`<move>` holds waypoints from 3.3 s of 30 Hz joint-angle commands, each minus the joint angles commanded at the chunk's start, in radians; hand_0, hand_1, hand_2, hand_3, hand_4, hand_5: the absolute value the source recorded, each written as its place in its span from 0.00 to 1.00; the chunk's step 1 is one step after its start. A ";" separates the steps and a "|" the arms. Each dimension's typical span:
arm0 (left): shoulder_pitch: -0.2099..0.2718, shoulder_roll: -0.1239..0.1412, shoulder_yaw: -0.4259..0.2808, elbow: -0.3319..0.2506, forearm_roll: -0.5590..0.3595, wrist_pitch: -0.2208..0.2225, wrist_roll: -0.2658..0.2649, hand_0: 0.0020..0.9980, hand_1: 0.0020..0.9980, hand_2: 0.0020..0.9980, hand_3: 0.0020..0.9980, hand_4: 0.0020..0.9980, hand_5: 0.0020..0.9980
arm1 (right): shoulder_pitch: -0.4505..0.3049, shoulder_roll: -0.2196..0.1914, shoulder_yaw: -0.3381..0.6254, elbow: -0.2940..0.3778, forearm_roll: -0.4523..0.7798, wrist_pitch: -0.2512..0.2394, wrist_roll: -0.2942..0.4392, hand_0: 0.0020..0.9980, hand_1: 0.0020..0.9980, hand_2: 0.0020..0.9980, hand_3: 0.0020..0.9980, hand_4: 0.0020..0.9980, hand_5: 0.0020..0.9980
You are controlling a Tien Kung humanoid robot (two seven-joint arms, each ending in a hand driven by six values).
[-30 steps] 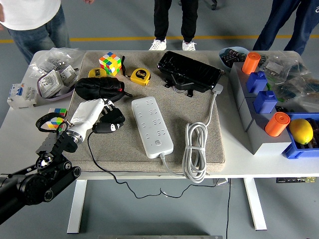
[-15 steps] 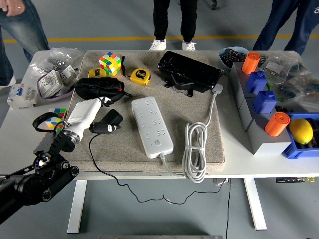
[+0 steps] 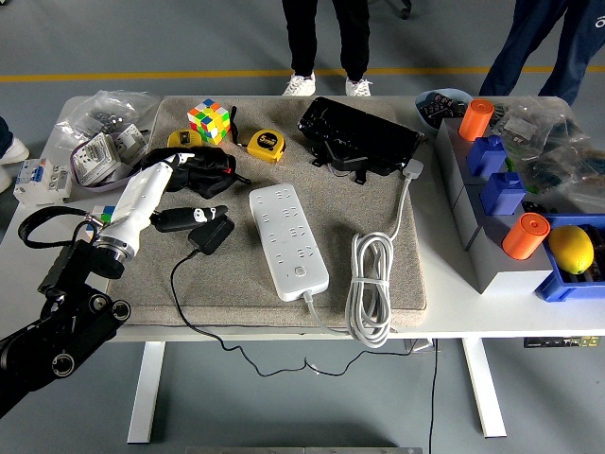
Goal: Put the plug near the board,insert it into the board,press the button,pull the plug out
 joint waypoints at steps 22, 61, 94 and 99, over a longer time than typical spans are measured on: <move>0.090 -0.046 -0.236 0.045 -0.321 0.005 -0.140 0.61 0.66 0.64 0.68 0.89 0.35 | 0.031 0.001 -0.067 -0.057 0.056 -0.008 -0.033 0.62 0.62 0.58 0.54 0.63 0.13; 0.147 -0.036 -0.320 0.034 -0.325 -0.015 -0.132 0.60 0.62 0.61 0.64 0.86 0.33 | 0.053 -0.009 -0.120 -0.075 0.089 -0.017 -0.043 0.62 0.63 0.58 0.54 0.66 0.19; 0.110 -0.047 -0.261 0.040 -0.323 -0.022 -0.117 0.60 0.61 0.60 0.64 0.85 0.33 | 0.040 -0.012 -0.059 -0.073 0.081 -0.018 -0.040 0.62 0.63 0.59 0.54 0.68 0.21; 0.104 -0.051 -0.258 0.045 -0.324 -0.022 -0.117 0.61 0.61 0.60 0.64 0.85 0.33 | 0.044 -0.006 -0.054 -0.072 0.081 -0.017 -0.041 0.62 0.63 0.59 0.54 0.69 0.22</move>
